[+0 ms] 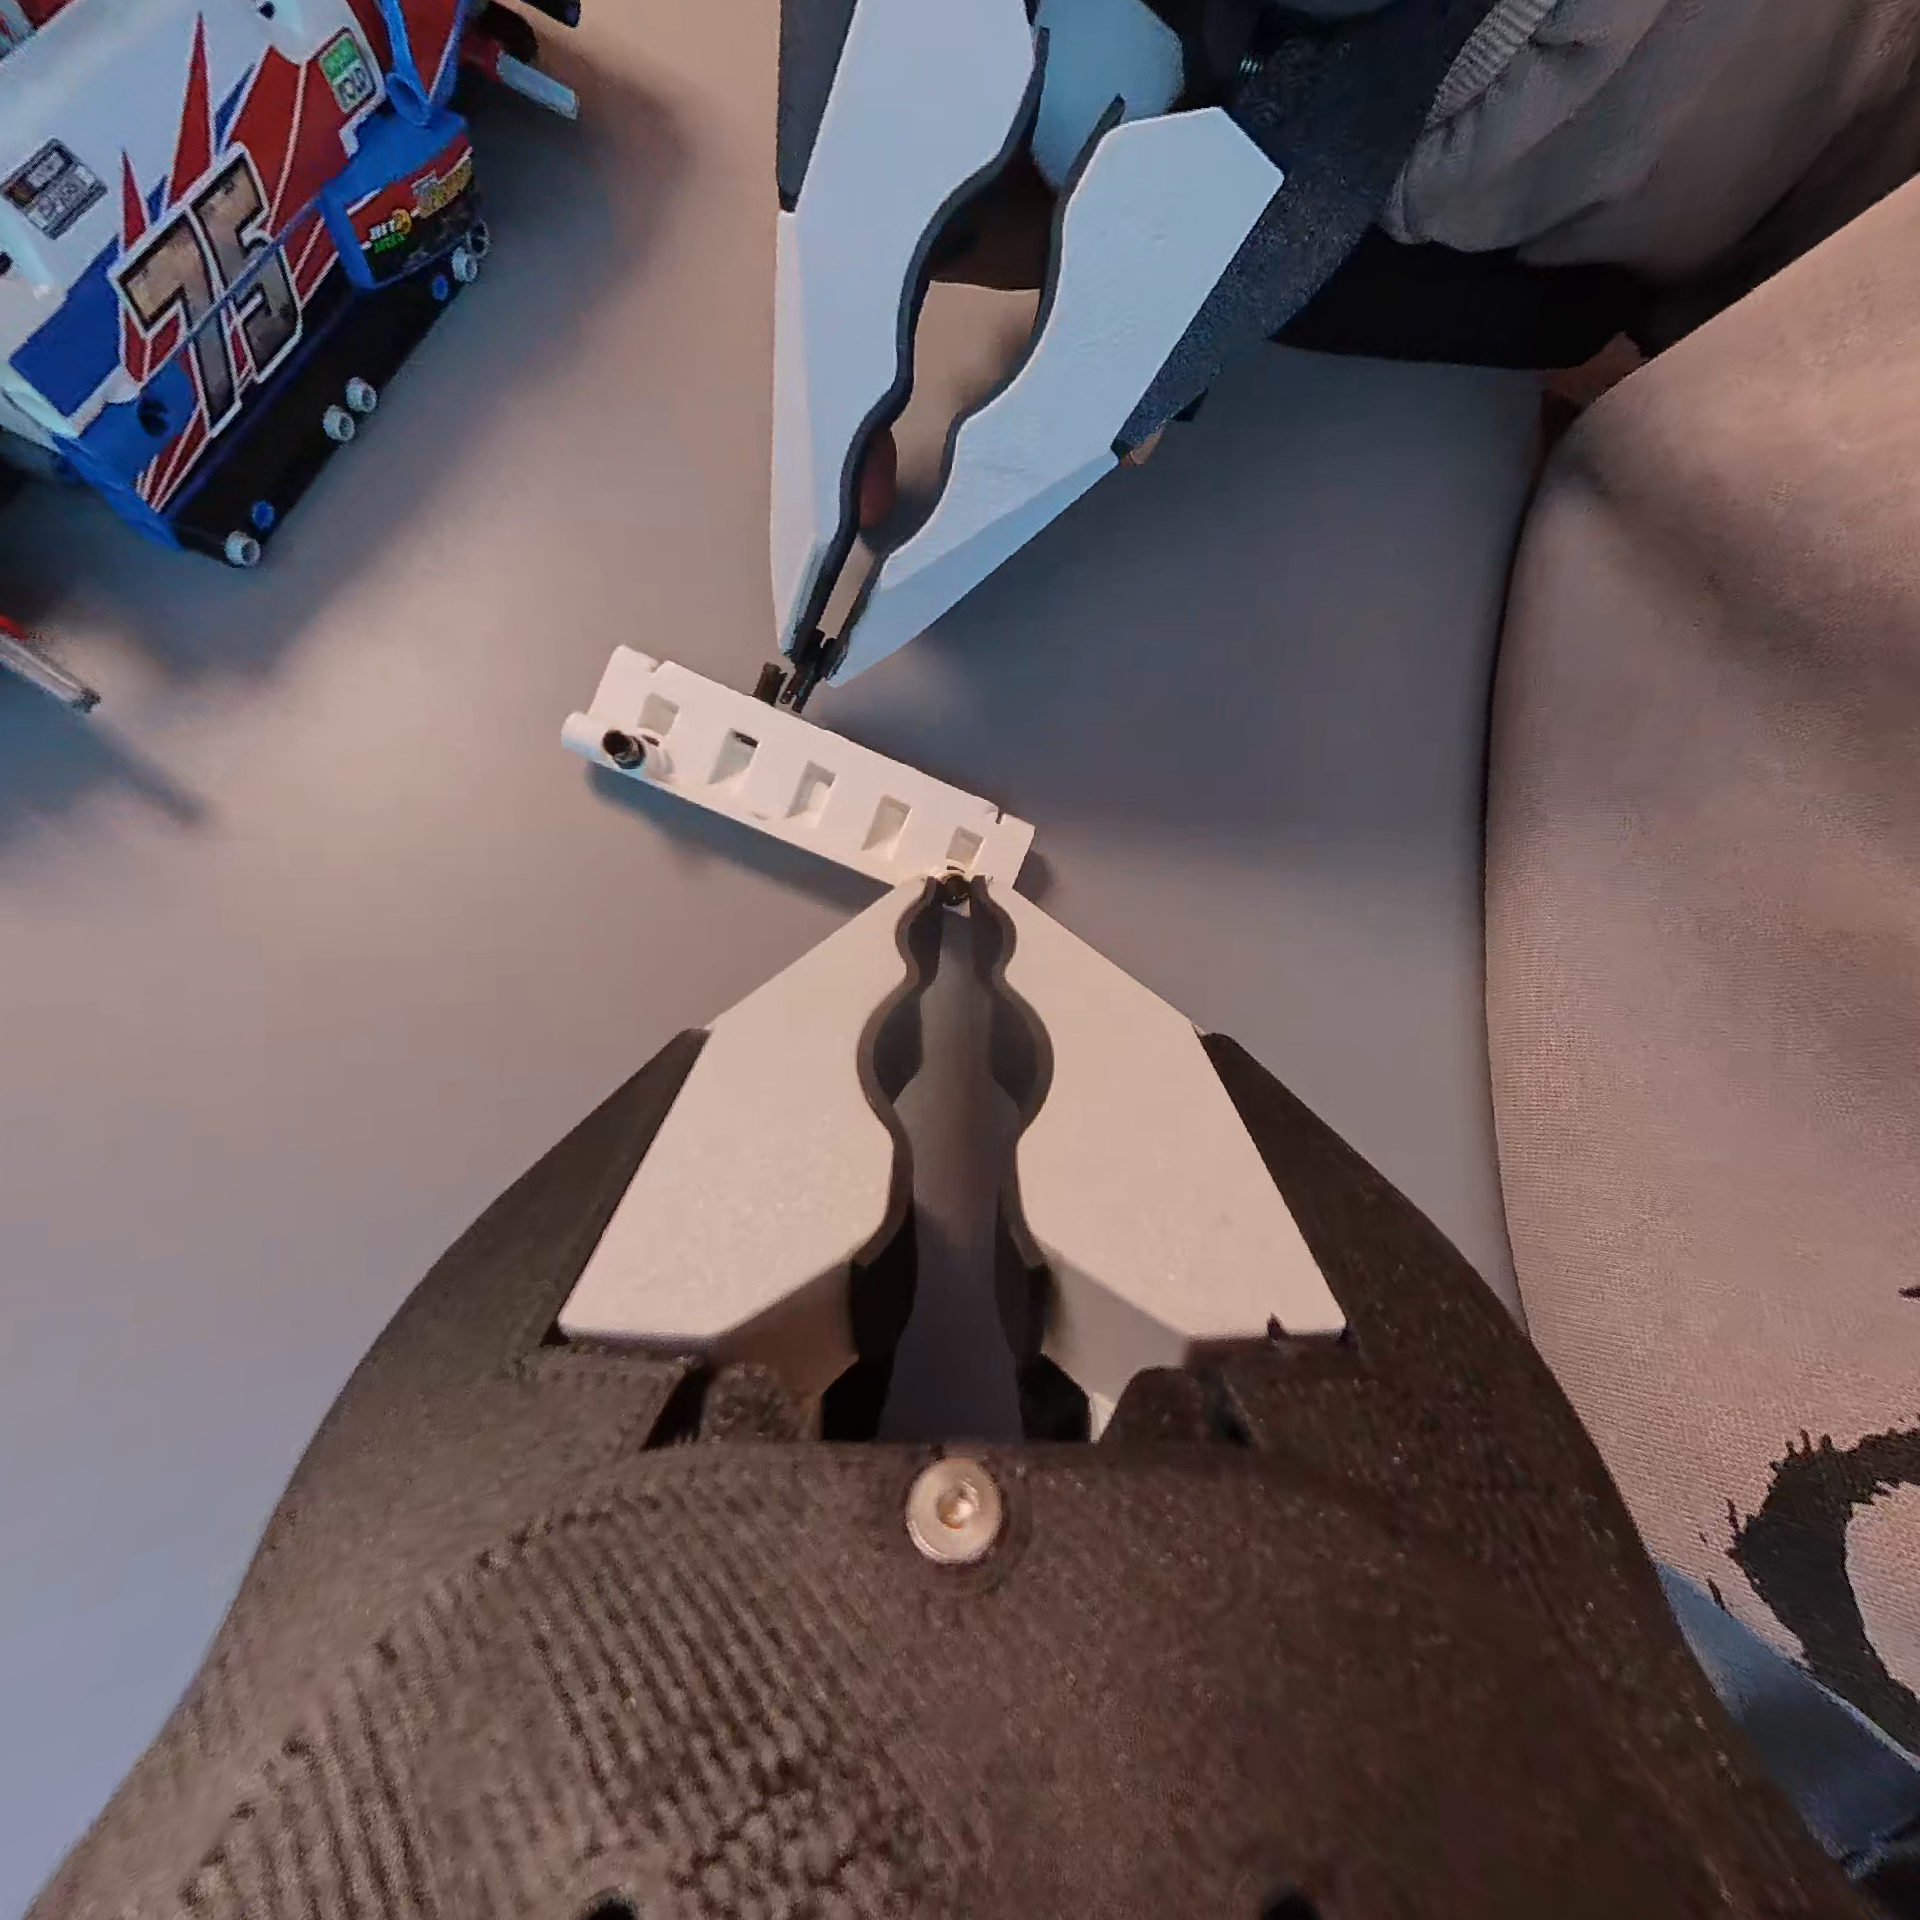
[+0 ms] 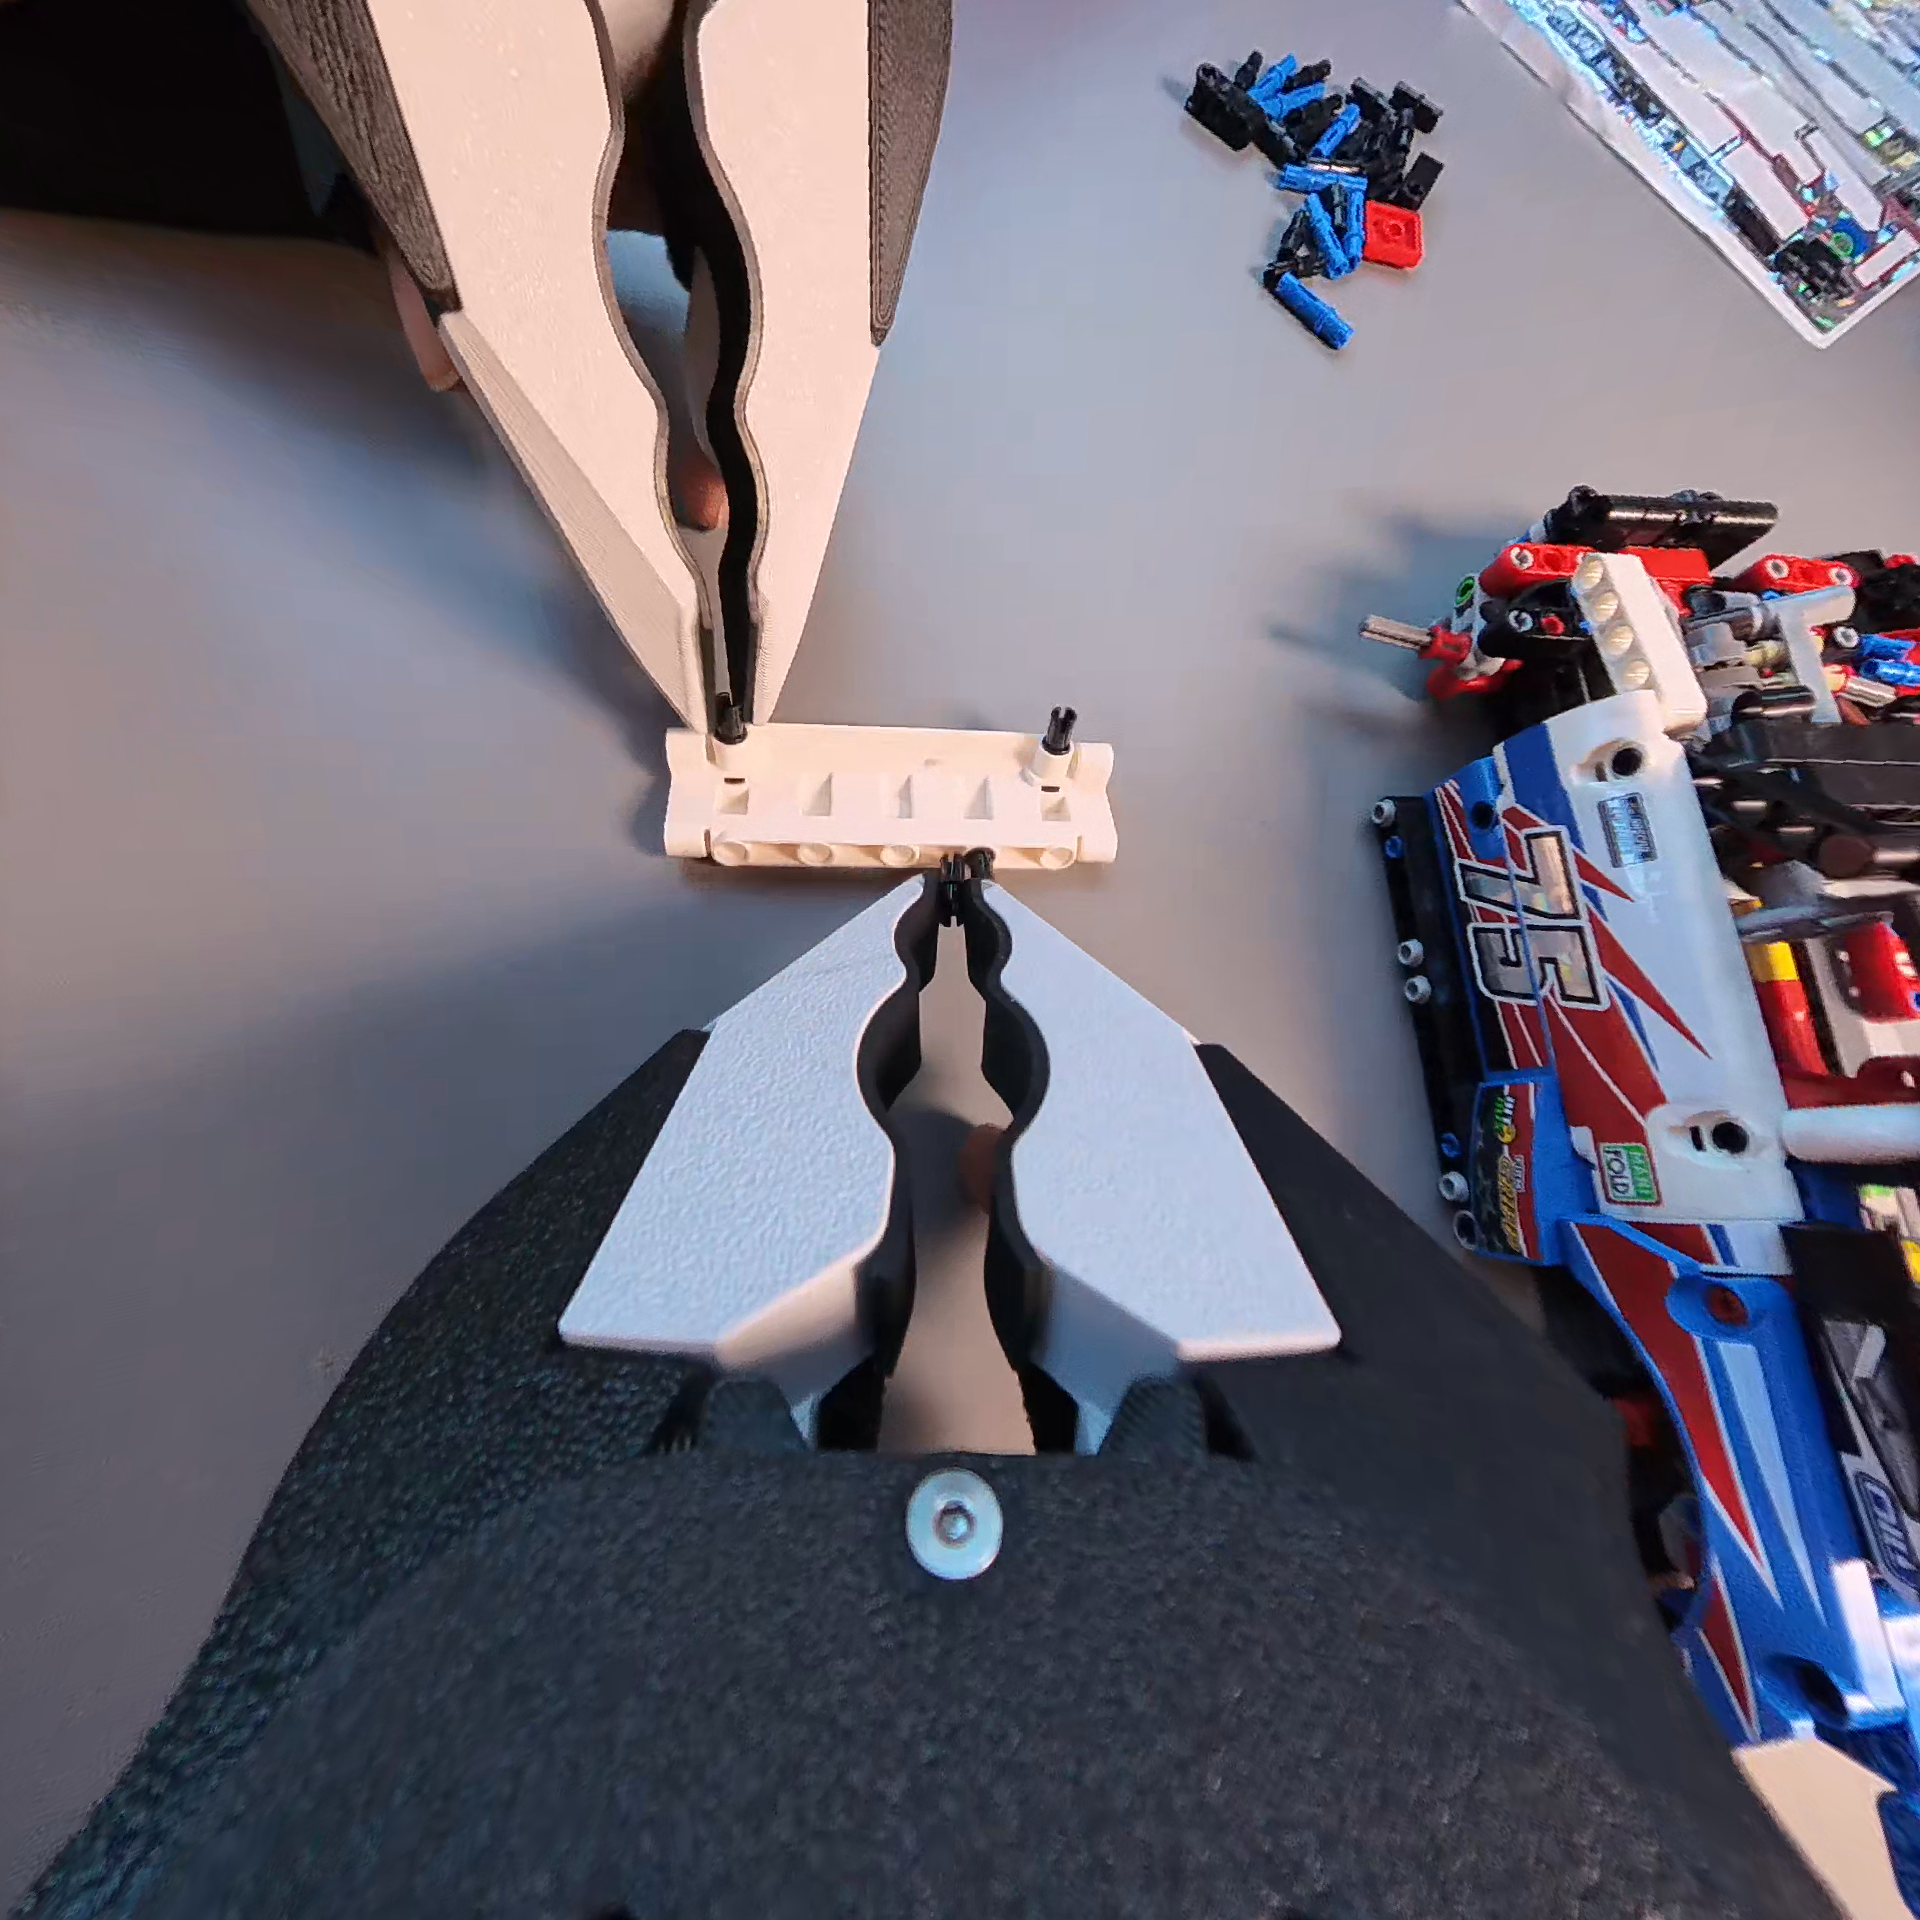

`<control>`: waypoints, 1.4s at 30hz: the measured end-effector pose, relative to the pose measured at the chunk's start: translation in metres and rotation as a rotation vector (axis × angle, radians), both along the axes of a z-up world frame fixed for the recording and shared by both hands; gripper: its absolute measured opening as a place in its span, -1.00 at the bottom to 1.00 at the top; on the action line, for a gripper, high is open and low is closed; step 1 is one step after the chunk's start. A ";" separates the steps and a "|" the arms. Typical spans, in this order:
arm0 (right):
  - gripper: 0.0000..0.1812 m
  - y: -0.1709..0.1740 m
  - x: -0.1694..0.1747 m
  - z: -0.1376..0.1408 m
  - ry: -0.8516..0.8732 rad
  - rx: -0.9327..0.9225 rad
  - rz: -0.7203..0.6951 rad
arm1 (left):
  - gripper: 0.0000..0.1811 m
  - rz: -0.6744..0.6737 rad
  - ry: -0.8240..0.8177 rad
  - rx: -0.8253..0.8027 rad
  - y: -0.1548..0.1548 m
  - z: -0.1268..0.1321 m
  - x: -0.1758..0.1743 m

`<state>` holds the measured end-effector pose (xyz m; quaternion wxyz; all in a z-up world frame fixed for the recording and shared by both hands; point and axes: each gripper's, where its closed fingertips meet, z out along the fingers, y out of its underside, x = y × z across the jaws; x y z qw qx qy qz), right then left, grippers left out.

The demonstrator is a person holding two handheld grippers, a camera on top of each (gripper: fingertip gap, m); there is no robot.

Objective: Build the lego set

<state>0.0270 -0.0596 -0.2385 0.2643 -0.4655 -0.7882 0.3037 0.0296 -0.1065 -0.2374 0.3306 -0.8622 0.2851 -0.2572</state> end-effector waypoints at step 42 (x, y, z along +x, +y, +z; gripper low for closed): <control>-0.99 -0.024 0.017 0.002 -0.197 -0.154 0.371 | -1.00 -0.678 0.411 0.590 -0.002 -0.011 0.012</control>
